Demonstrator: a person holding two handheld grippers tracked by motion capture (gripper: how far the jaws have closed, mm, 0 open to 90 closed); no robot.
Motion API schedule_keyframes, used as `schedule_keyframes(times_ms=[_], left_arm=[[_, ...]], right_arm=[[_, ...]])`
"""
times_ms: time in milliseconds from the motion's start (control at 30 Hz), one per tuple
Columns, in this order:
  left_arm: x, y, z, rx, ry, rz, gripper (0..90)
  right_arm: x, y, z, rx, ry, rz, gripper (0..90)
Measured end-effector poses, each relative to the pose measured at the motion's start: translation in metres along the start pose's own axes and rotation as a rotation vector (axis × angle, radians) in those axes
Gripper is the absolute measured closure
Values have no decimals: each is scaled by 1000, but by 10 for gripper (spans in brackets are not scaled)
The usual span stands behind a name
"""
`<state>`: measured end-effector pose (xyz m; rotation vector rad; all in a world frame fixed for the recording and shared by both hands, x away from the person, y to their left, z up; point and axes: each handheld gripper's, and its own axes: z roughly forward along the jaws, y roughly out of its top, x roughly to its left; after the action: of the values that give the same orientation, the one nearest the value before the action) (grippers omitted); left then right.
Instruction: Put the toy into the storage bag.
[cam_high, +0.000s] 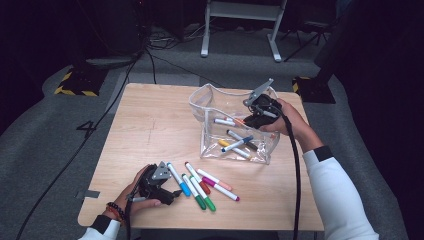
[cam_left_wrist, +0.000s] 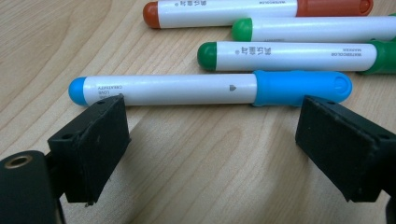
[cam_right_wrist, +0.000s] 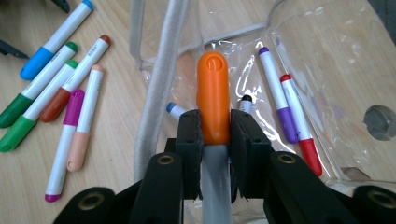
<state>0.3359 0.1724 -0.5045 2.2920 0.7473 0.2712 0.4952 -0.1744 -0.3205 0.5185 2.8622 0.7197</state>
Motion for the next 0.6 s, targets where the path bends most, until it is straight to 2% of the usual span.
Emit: schedule_keyframes(times_ms=[167, 300, 467, 500, 600], left_arm=[[0, 0, 0, 0, -1, 2, 101], [0, 0, 0, 0, -1, 2, 101], [0, 0, 0, 0, 0, 1, 101], [0, 0, 0, 0, -1, 2, 101], [0, 0, 0, 0, -1, 3, 101]], right_arm=[[5, 0, 1, 5, 35, -26, 745], [4, 1, 1, 9, 7, -15, 738], [1, -1, -1, -14, -45, 7, 620], [1, -1, -1, -14, -45, 7, 620], [-1, -5, -7, -54, -71, 34, 578]])
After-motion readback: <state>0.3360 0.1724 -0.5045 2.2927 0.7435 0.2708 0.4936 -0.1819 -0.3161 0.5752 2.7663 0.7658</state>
